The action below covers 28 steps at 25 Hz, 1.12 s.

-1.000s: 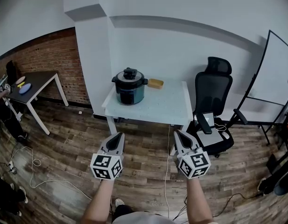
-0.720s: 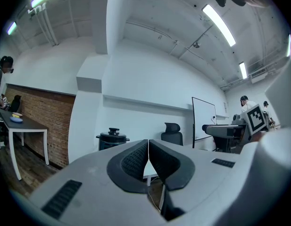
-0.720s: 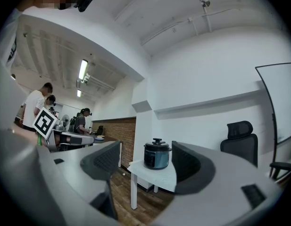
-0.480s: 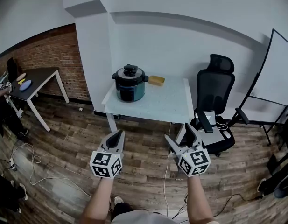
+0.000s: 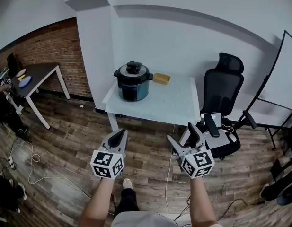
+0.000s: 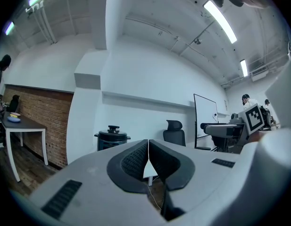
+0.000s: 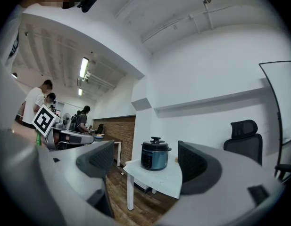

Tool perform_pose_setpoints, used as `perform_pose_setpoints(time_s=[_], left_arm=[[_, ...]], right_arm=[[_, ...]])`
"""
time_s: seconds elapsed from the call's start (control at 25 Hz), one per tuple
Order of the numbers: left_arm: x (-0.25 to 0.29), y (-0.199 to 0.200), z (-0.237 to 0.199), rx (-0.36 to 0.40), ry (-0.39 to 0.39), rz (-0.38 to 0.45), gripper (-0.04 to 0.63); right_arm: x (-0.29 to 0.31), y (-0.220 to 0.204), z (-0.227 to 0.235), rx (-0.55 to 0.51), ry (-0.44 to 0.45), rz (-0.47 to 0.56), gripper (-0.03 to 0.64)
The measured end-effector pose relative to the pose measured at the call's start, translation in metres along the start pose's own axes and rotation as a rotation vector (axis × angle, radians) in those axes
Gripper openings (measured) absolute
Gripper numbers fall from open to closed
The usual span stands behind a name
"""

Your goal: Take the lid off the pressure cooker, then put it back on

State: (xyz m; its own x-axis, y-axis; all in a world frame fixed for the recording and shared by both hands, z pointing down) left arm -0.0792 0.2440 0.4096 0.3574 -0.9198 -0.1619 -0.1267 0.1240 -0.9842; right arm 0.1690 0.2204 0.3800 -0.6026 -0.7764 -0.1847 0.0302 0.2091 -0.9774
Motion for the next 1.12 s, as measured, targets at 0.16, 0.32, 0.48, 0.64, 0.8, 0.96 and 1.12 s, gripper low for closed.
perform_pose_setpoints(time_s=[0.16,0.32,0.48,0.64,0.8,0.96,1.12], left_arm=[[0.026,-0.009,-0.02,-0.008,-0.011,0.001,0.017],[0.066,-0.01,-0.052,-0.013,-0.031,0.011,0.017],[0.113,-0.008,-0.093,-0.023,-0.055,0.028,0.017],[0.159,-0.008,-0.136,-0.026,-0.063,0.029,0.017],[0.206,-0.008,-0.177,-0.028,-0.073,0.022,0.017],[0.252,-0.008,-0.214,-0.049,-0.073,0.011,0.017],[0.275,-0.014,-0.229,-0.046,-0.076,0.012,0.017]], right_arm=[[0.027,-0.013,0.011,0.001,-0.011,-0.011,0.408],[0.071,-0.019,0.024,-0.023,-0.017,0.002,0.408],[0.125,-0.027,0.037,-0.037,-0.028,0.003,0.408],[0.178,-0.035,0.05,-0.037,-0.046,-0.013,0.408],[0.229,-0.036,0.067,-0.042,-0.075,-0.016,0.408],[0.279,-0.037,0.083,-0.05,-0.093,-0.029,0.408],[0.305,-0.045,0.096,-0.053,-0.087,-0.037,0.408]])
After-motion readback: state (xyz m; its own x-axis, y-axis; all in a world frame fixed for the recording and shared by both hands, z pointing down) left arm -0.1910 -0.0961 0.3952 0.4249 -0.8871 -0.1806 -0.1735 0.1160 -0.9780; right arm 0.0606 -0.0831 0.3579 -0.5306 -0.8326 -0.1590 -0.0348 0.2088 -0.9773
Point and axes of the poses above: the fingertips, and each gripper's own axes: x forward along the fingers, z to its right, y out of its top, the point moved 5 cm from there along -x, backward along the fingers, and after that the axes turned 8 degrees about z, right-handed, at the moved point
